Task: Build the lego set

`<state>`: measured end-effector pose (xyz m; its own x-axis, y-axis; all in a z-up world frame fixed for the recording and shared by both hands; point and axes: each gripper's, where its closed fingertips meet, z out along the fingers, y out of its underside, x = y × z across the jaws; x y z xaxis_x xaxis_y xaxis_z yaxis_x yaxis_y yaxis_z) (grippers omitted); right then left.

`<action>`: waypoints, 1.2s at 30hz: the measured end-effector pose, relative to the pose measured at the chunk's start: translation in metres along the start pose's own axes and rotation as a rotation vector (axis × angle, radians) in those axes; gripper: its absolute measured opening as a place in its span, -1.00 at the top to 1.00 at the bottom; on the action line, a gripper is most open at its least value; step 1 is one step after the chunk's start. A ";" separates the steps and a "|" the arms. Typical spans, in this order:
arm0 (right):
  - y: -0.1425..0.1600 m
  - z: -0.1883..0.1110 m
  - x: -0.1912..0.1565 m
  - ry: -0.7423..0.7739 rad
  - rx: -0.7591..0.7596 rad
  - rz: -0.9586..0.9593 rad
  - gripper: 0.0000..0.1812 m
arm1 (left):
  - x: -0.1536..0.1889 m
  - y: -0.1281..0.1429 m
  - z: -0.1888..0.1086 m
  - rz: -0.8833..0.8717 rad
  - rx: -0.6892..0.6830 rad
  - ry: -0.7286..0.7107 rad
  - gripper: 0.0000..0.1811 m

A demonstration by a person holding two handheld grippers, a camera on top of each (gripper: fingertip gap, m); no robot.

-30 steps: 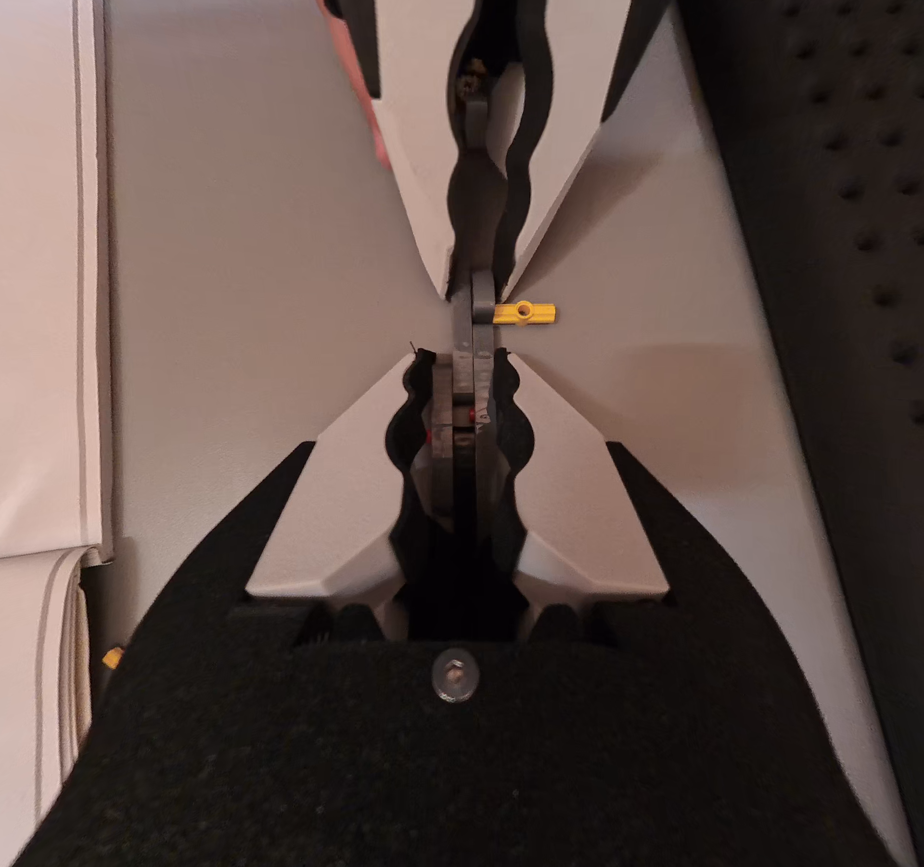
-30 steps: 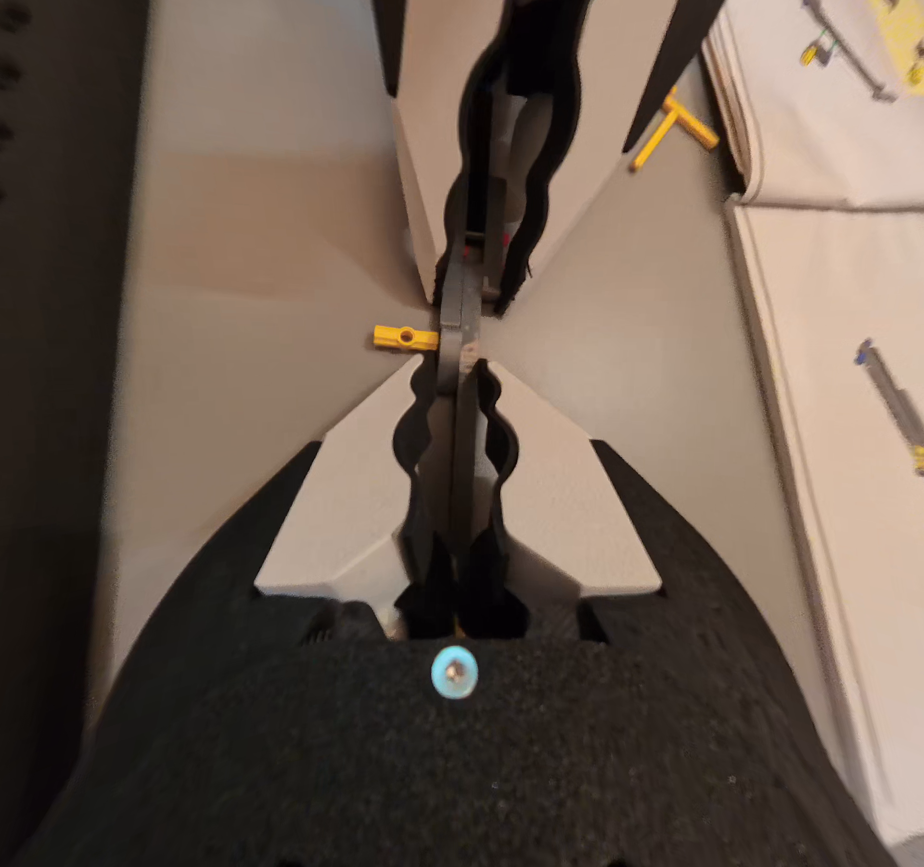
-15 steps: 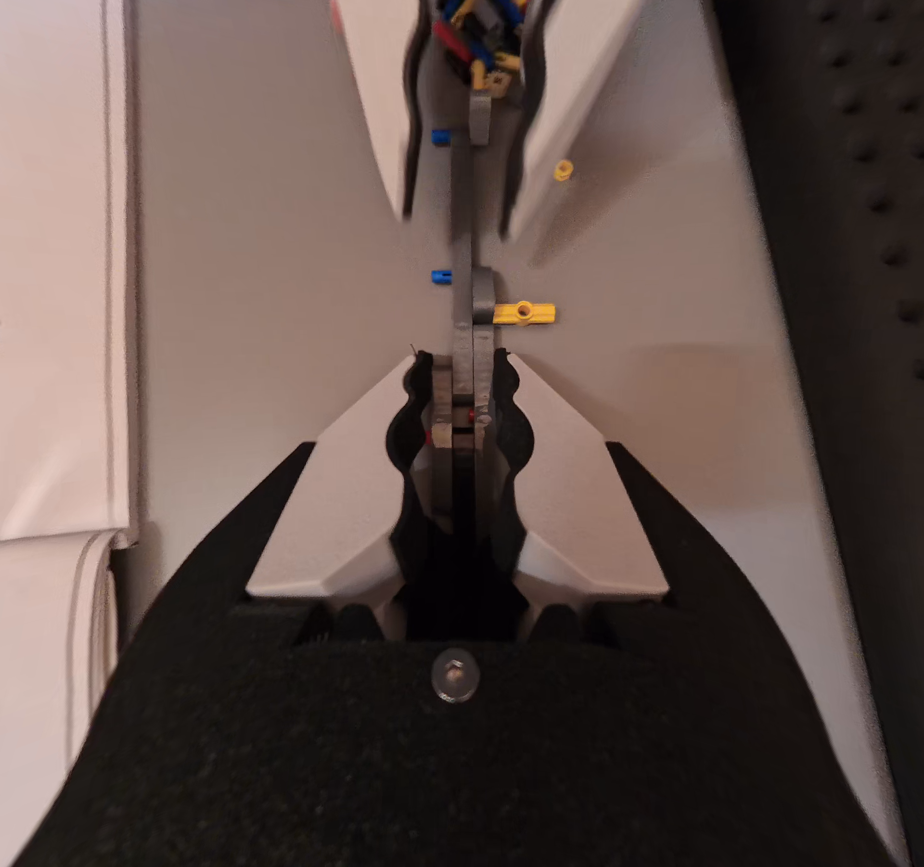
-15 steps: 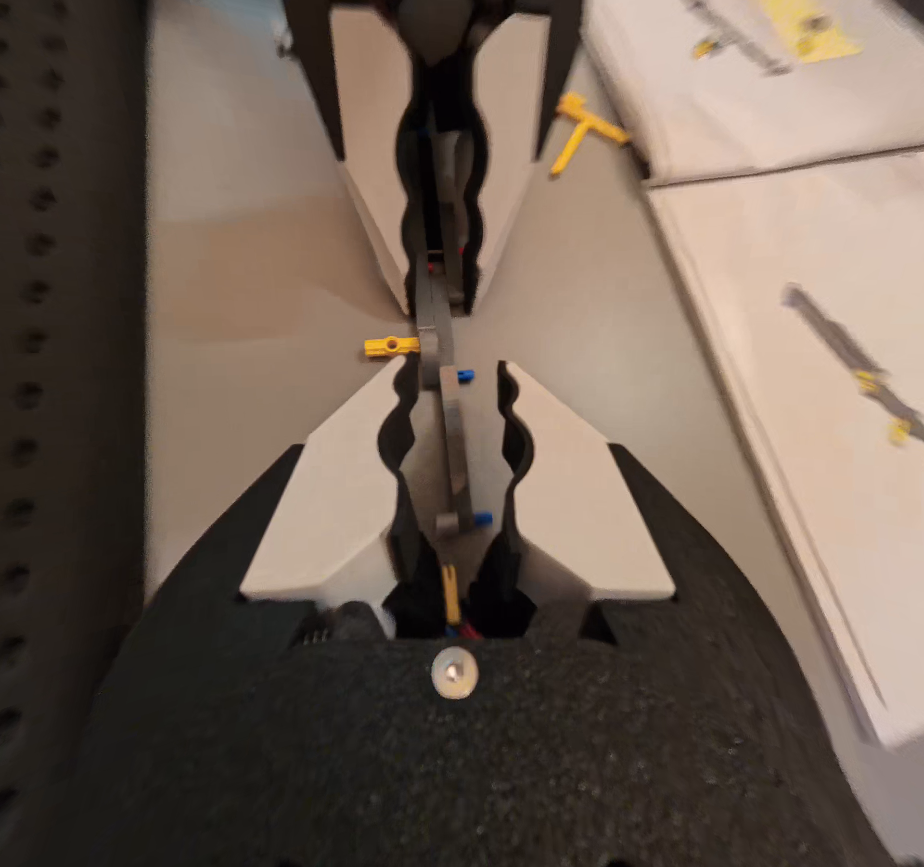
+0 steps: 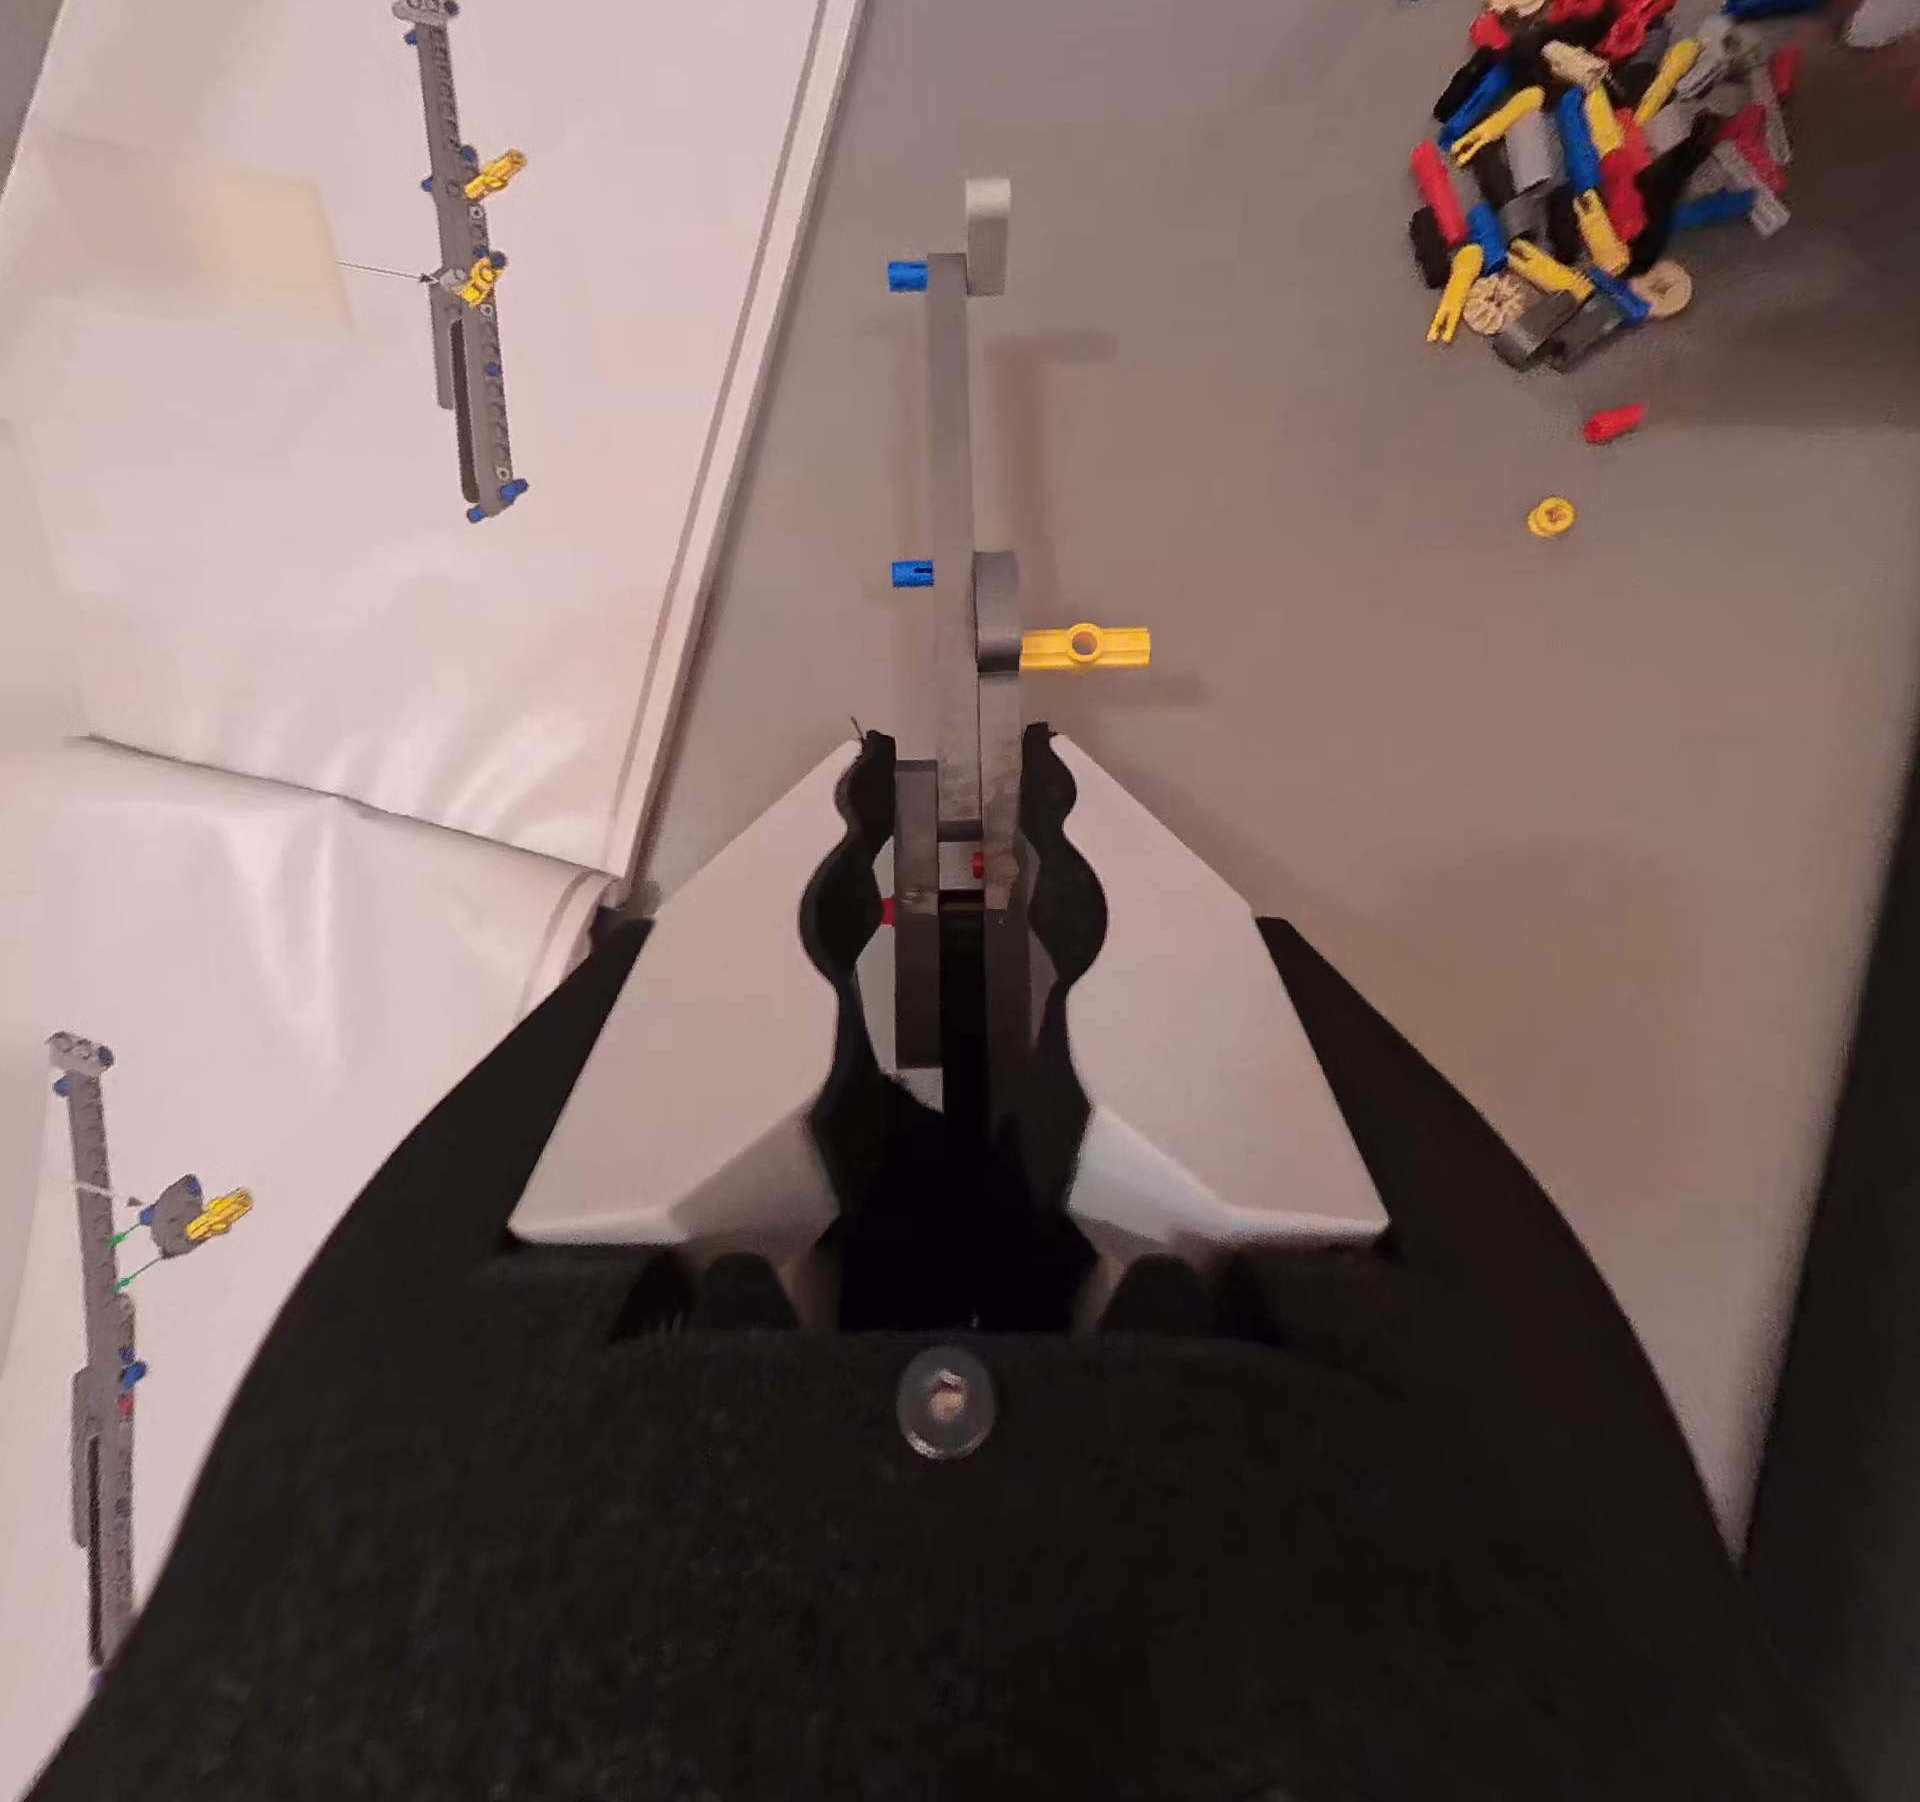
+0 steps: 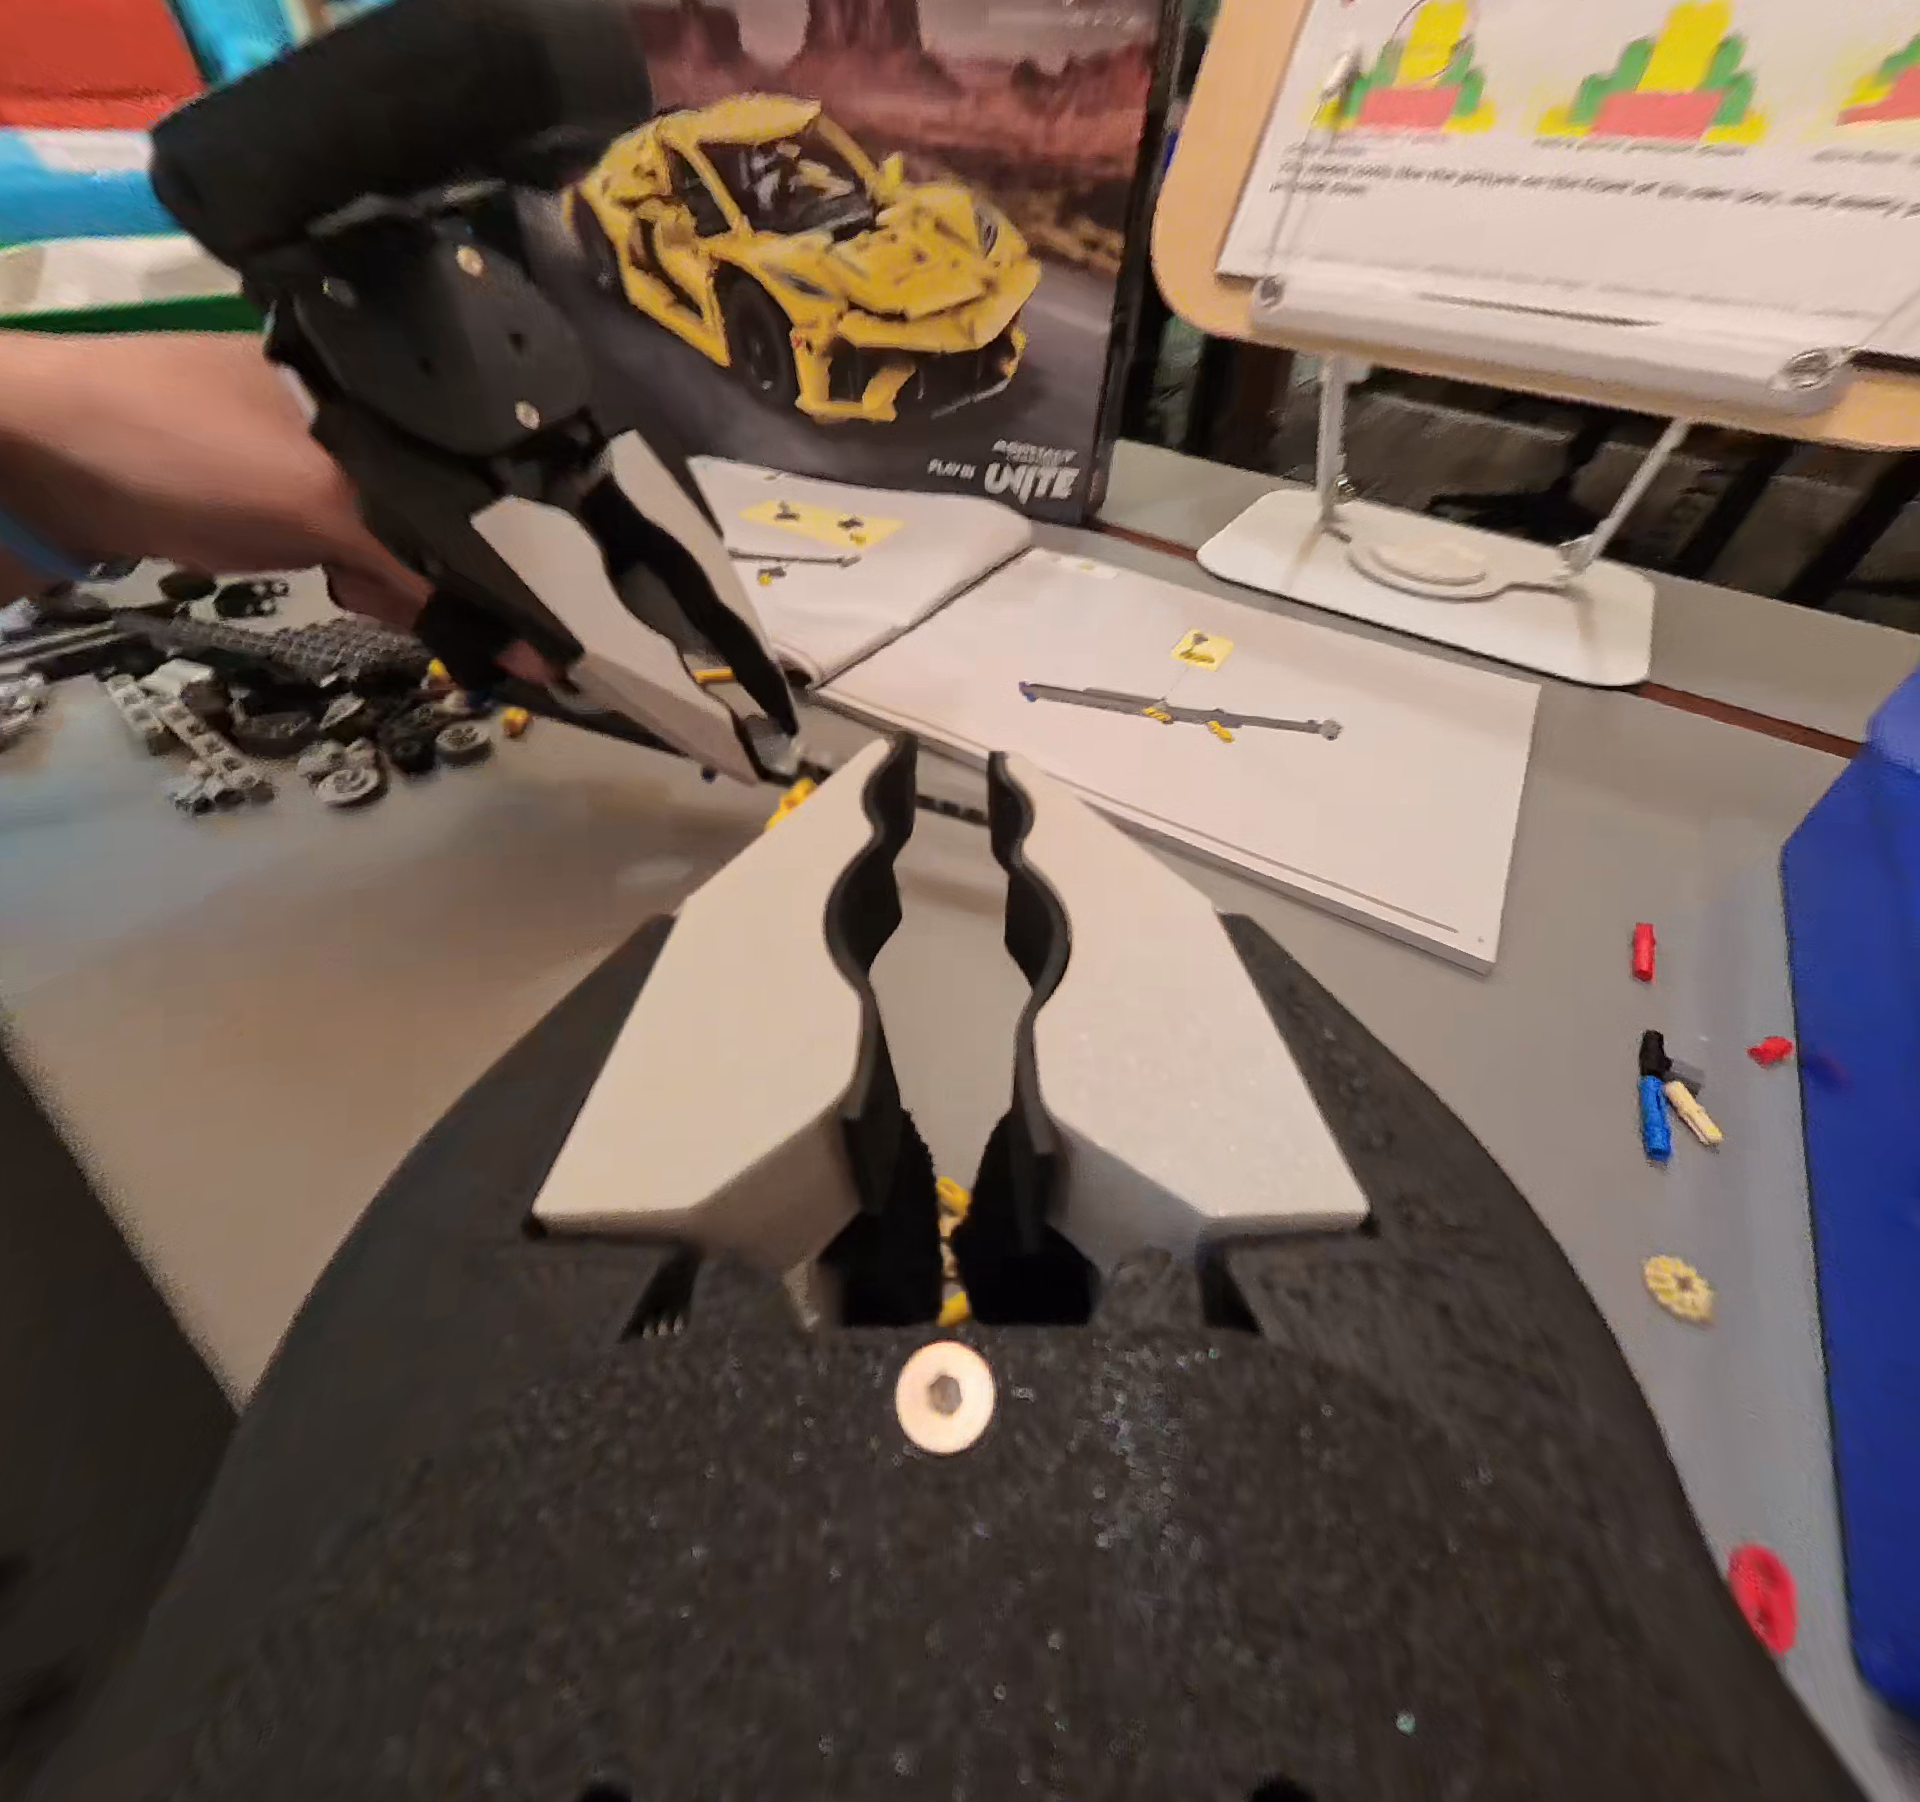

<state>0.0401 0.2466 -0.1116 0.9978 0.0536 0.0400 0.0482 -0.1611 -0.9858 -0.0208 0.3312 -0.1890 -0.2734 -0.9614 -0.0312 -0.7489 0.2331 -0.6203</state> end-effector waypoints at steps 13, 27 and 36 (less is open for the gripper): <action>0.003 -0.005 -0.006 0.037 0.005 -0.034 0.86 | 0.023 0.002 0.017 0.018 -0.002 -0.051 0.75; 0.011 -0.001 -0.003 0.013 -0.026 0.014 0.86 | 0.031 0.008 0.025 0.001 0.000 -0.056 0.75; 0.014 -0.002 0.011 0.054 -0.031 0.085 0.82 | 0.029 -0.009 -0.033 -0.126 0.255 -0.088 0.42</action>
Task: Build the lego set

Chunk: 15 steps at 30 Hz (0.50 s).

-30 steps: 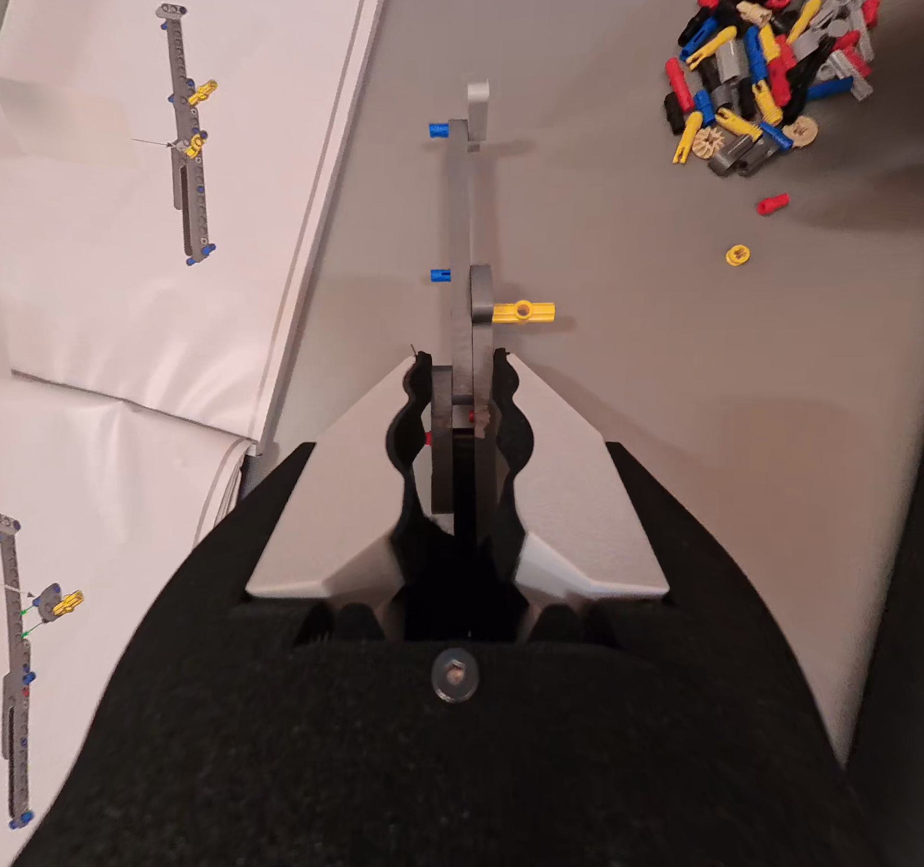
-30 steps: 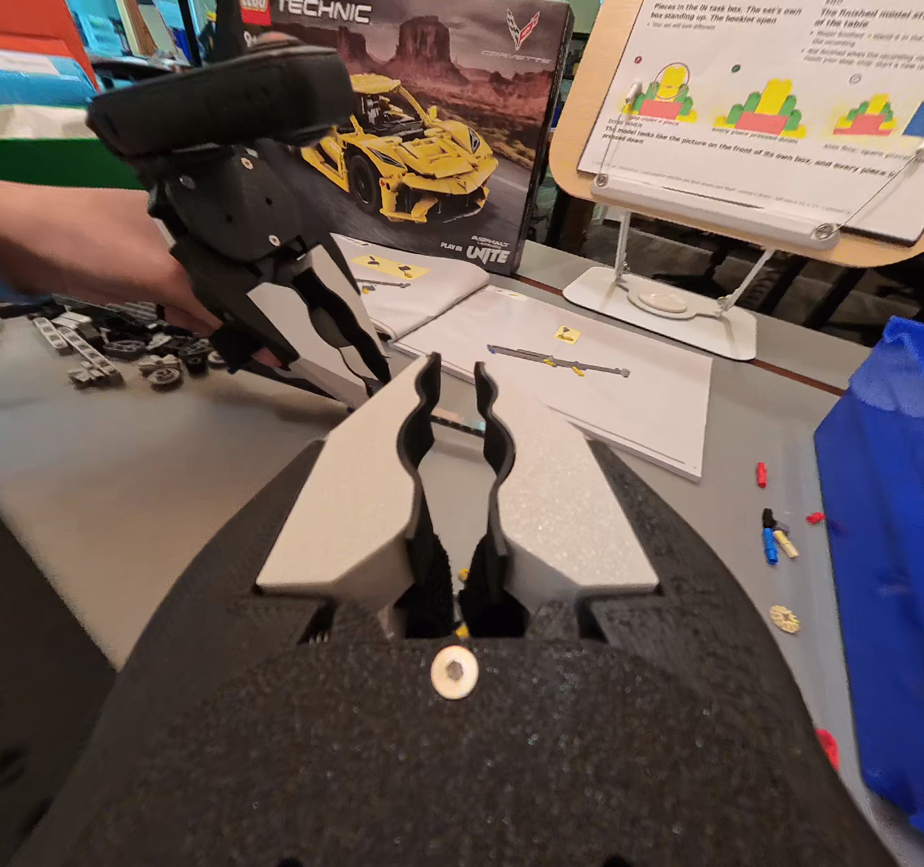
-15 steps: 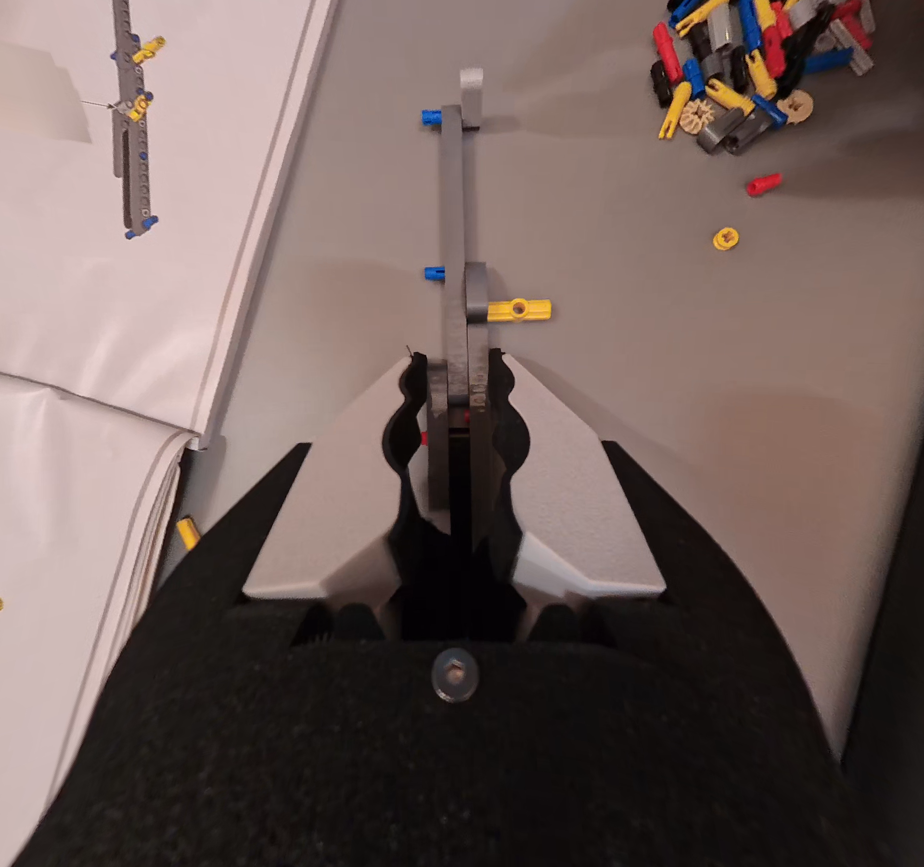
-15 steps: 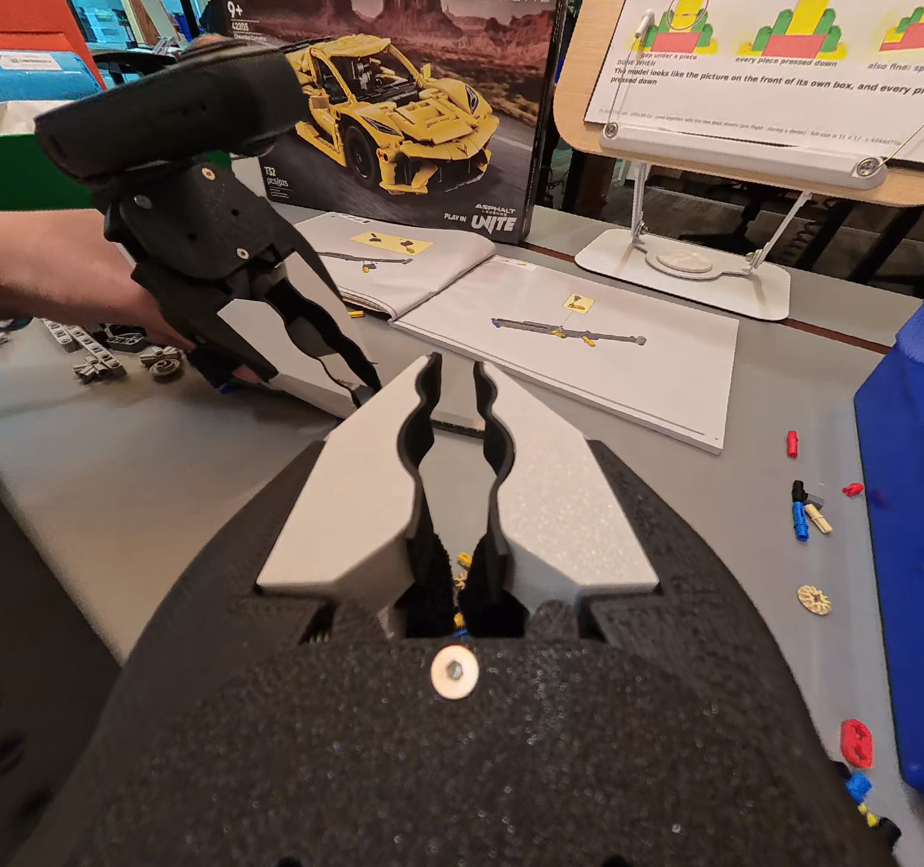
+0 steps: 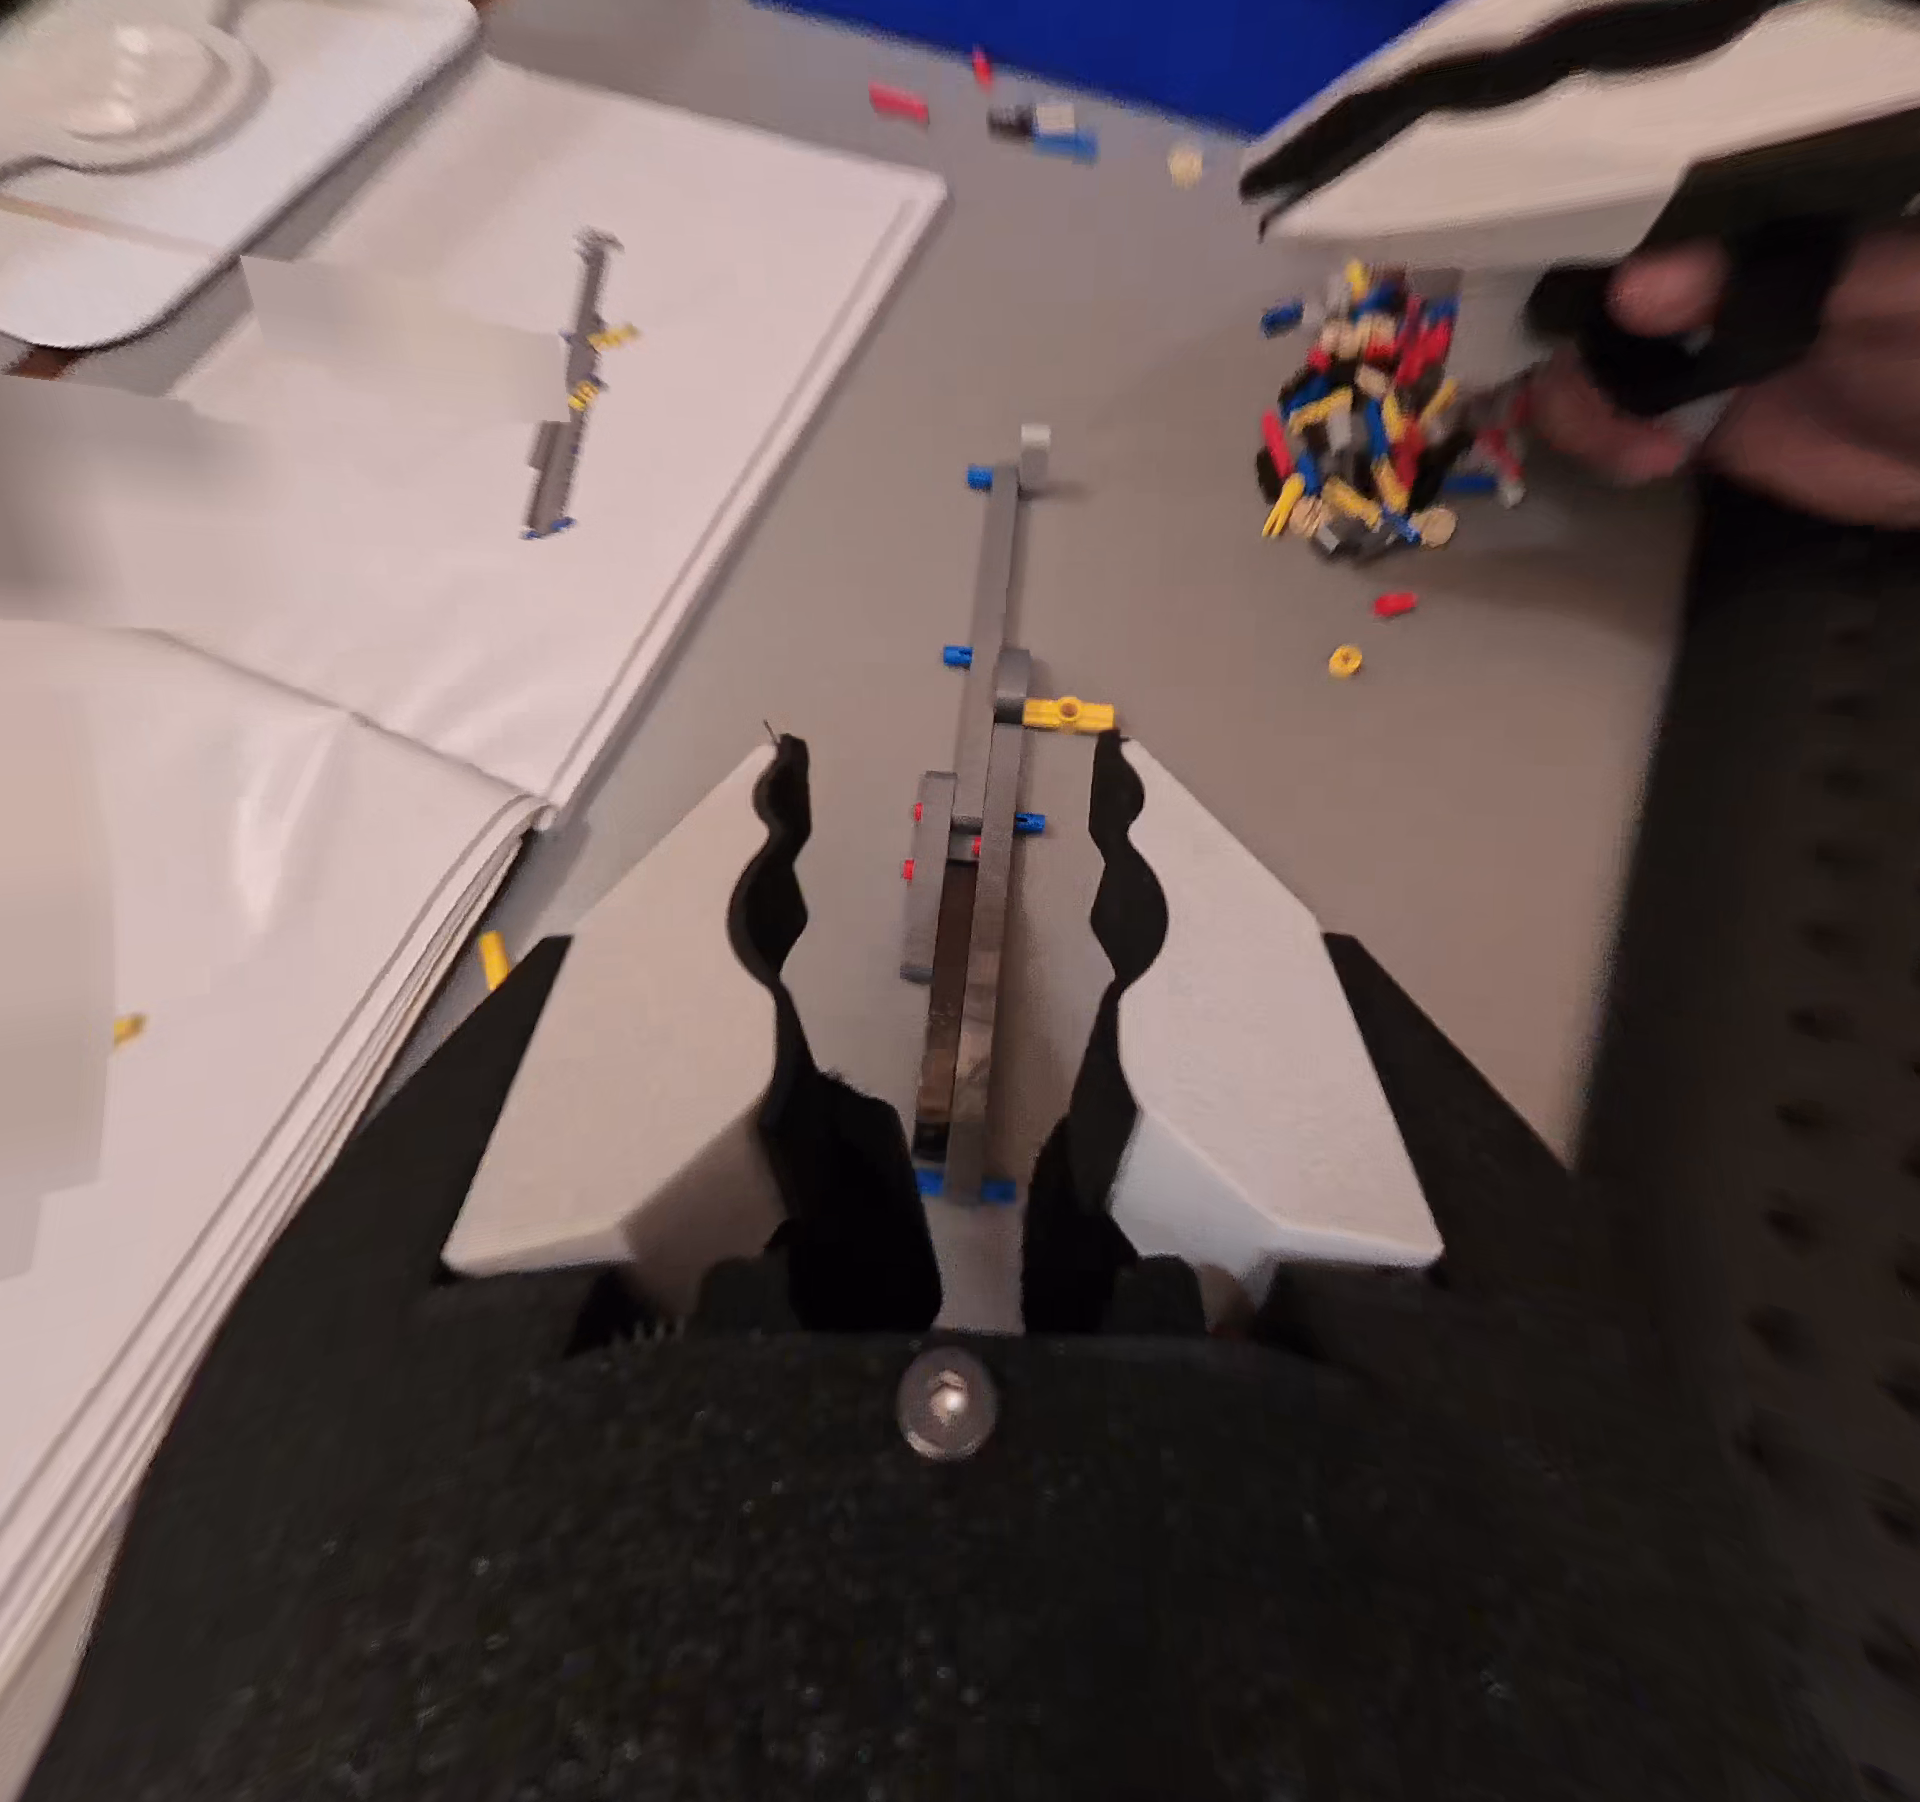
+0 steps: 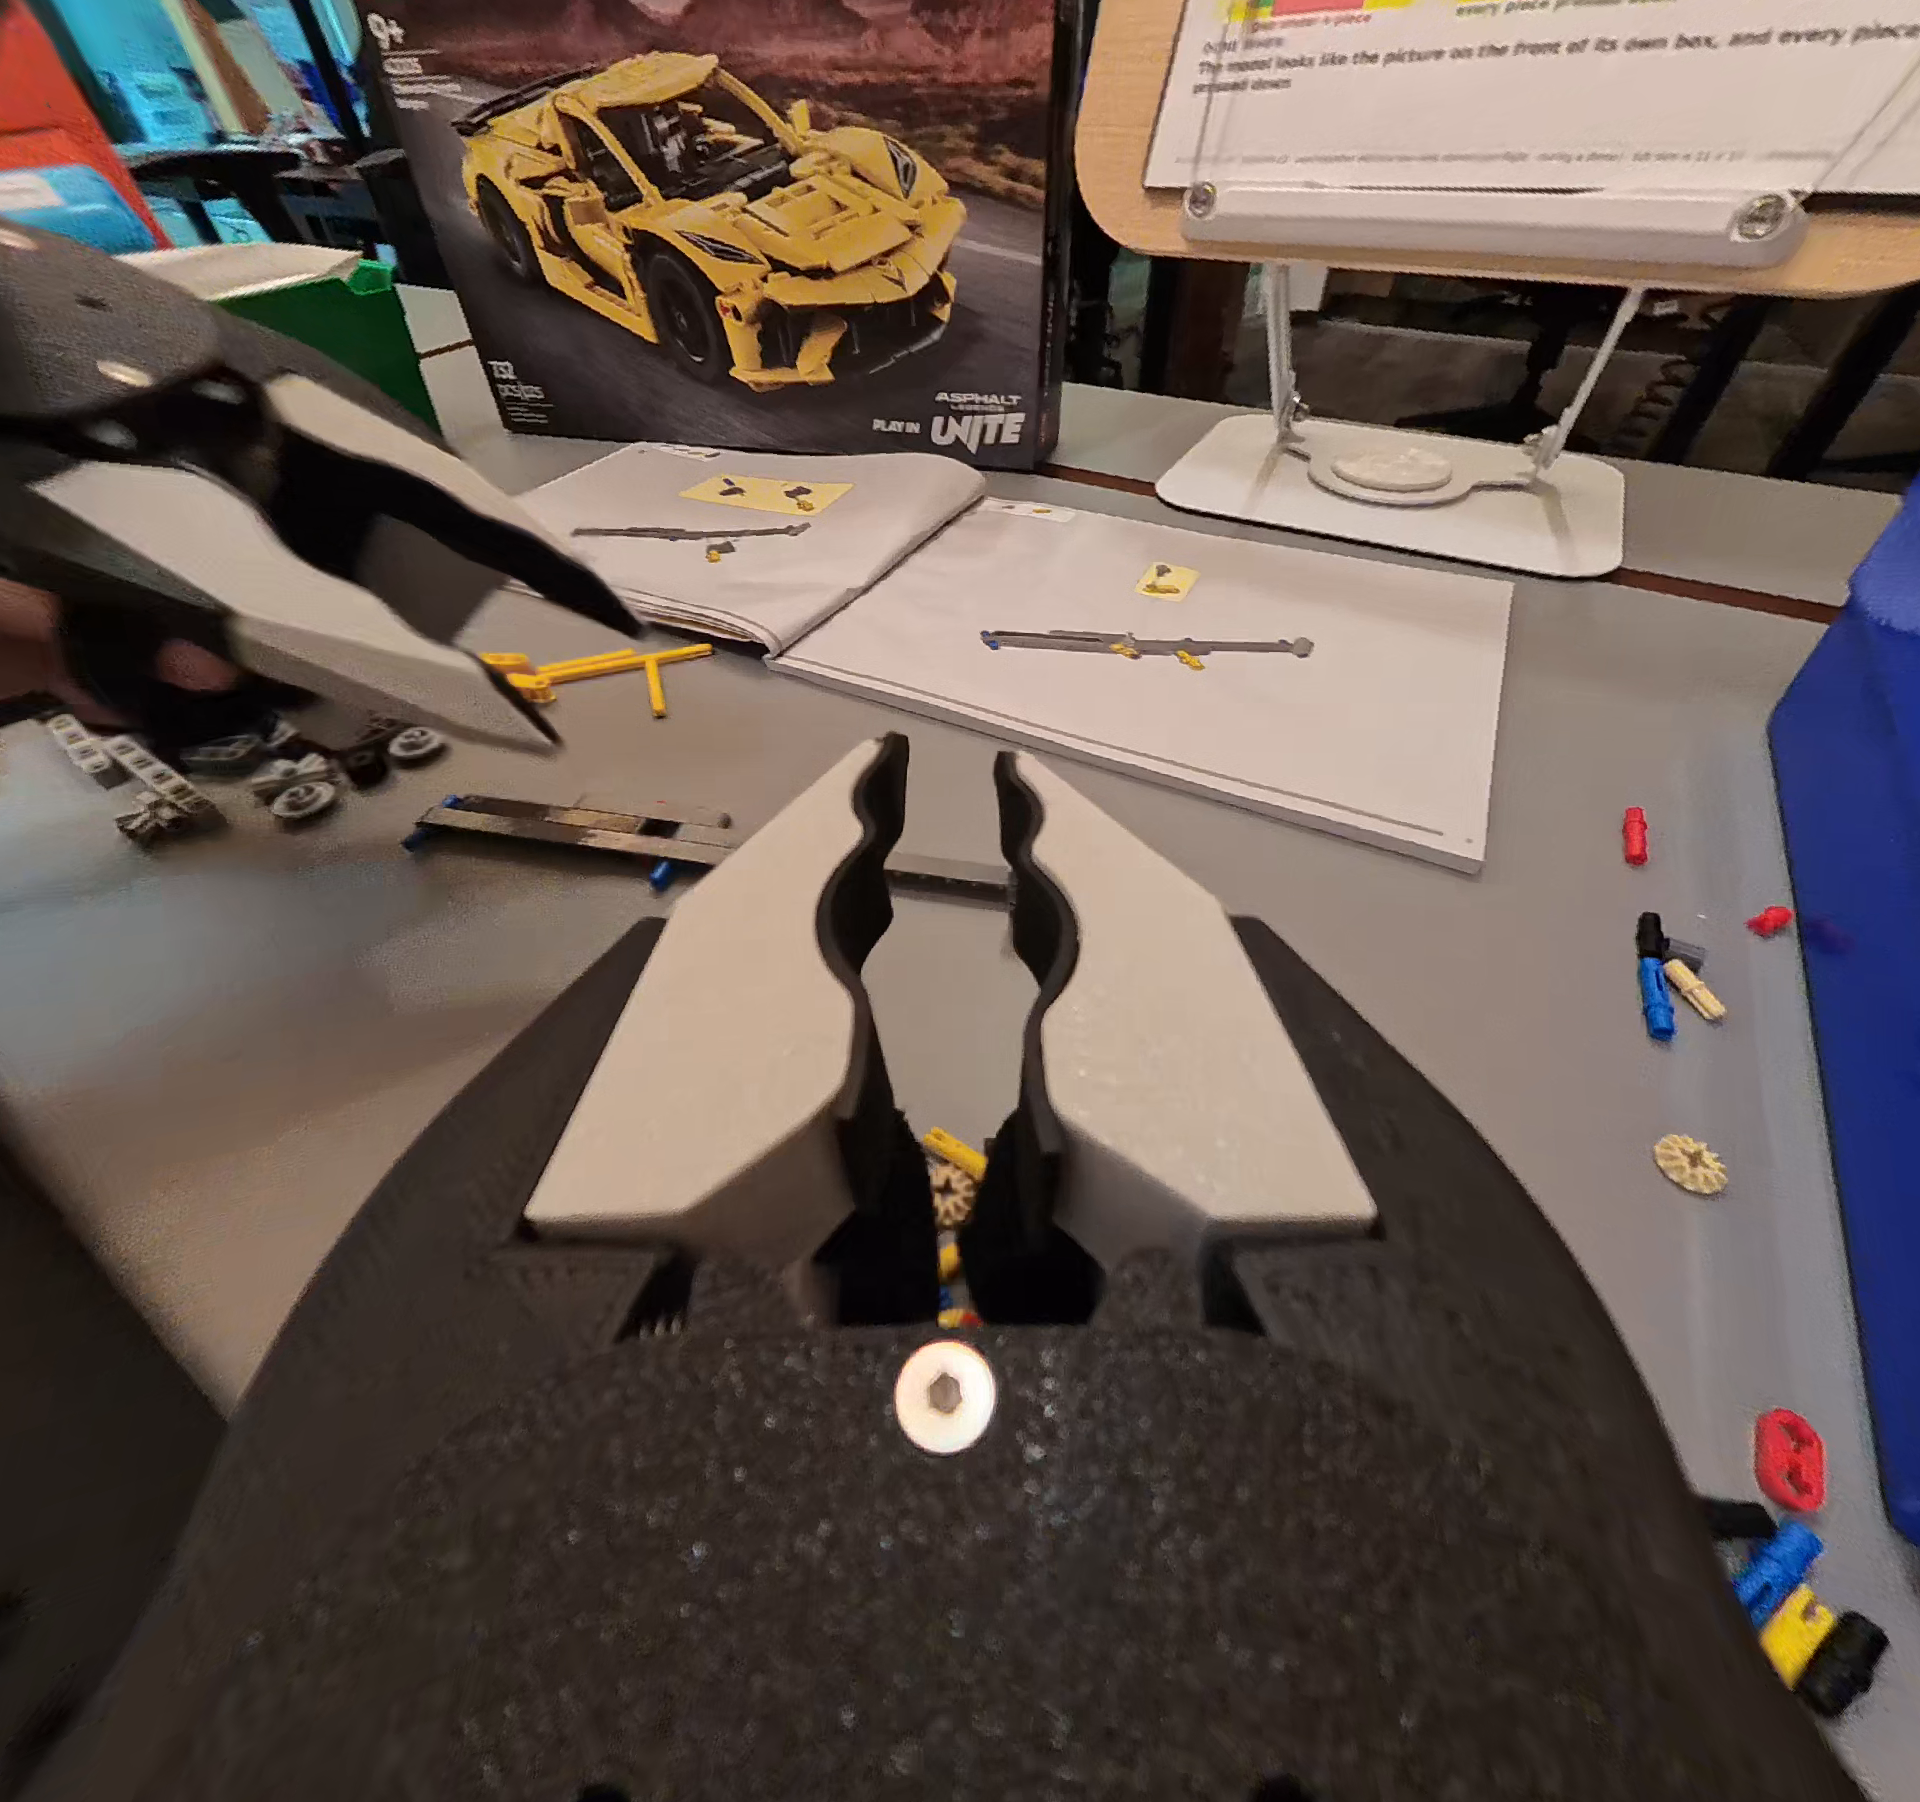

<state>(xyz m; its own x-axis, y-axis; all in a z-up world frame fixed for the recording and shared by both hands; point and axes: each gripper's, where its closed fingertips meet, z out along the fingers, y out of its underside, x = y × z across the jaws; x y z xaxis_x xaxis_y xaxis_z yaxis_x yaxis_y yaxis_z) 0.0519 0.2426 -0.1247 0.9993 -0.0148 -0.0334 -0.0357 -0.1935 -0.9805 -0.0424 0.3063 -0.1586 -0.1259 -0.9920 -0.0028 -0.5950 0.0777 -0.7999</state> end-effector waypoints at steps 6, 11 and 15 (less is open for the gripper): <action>0.008 0.004 0.014 0.038 -0.045 0.069 0.68 | -0.053 0.002 -0.080 -0.209 0.373 -0.149 0.55; -0.001 0.014 0.037 0.148 -0.050 0.049 0.67 | -0.111 0.027 -0.123 -0.302 0.467 -0.370 0.63; -0.013 0.036 0.045 0.154 -0.038 0.067 0.70 | -0.115 0.038 -0.119 -0.381 0.415 -0.346 0.71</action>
<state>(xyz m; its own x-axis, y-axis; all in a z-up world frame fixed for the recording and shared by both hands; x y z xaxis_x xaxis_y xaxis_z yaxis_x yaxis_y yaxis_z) 0.0980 0.2799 -0.1204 0.9818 -0.1783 -0.0660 -0.1057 -0.2237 -0.9689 -0.1447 0.4351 -0.1170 0.3365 -0.9225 0.1892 -0.1837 -0.2613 -0.9476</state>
